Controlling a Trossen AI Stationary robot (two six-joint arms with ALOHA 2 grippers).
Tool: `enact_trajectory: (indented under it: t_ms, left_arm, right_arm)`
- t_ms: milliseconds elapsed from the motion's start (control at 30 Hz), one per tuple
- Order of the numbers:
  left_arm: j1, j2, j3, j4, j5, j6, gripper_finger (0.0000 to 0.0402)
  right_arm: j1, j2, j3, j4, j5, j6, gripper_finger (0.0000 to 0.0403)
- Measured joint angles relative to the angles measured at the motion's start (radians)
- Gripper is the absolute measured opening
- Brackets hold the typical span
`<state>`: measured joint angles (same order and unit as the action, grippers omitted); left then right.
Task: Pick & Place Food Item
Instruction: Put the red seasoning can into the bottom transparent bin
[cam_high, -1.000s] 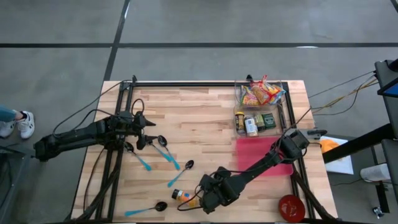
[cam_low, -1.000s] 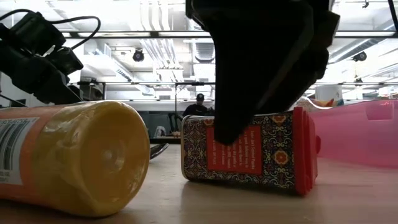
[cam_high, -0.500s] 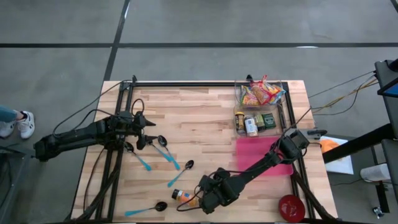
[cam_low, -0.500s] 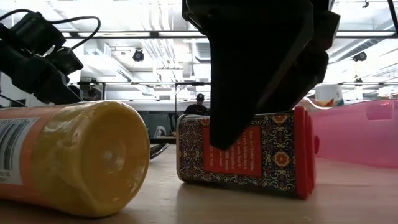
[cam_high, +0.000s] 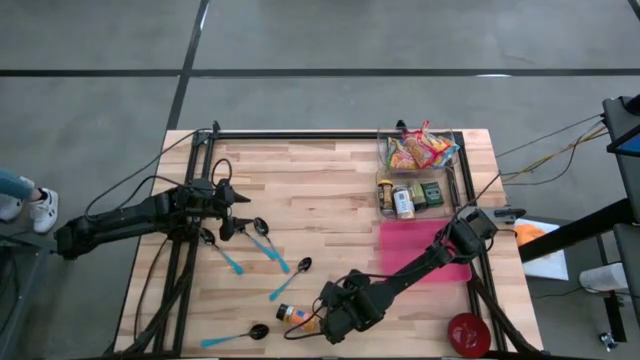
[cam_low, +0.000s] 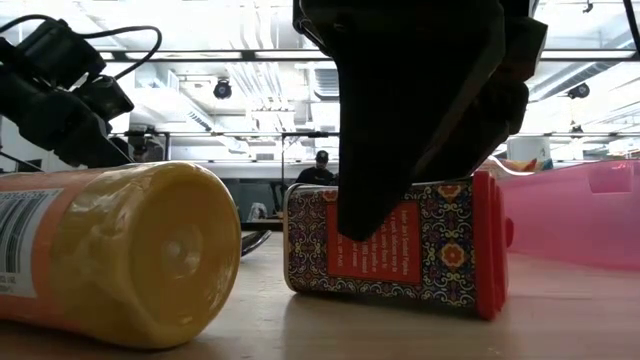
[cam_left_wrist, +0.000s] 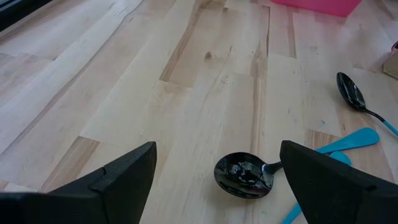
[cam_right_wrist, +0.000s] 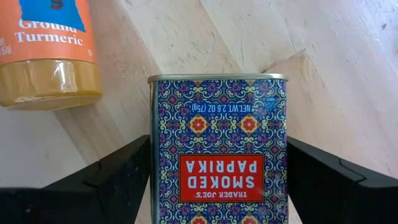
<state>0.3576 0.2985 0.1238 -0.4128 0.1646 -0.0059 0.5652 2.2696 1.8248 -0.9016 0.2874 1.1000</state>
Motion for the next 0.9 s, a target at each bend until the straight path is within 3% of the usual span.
enact_trajectory:
  t_ms: [167,333,633,900]
  left_arm:
    - [0.0,0.0,0.0,0.0,0.0,0.0,0.0345]
    - [0.0,0.0,0.0,0.0,0.0,0.0,0.0345]
    - [0.0,0.0,0.0,0.0,0.0,0.0,0.0345]
    - [0.0,0.0,0.0,0.0,0.0,0.0,0.0345]
  right_arm:
    - [0.0,0.0,0.0,0.0,0.0,0.0,0.0321]
    - [0.0,0.0,0.0,-0.002,0.0,0.005,0.0283]
    - [0.0,0.0,0.0,-0.008,0.0,0.008,0.0299]
    - [0.0,-0.001,0.0,-0.008,0.0,0.008,0.0283]
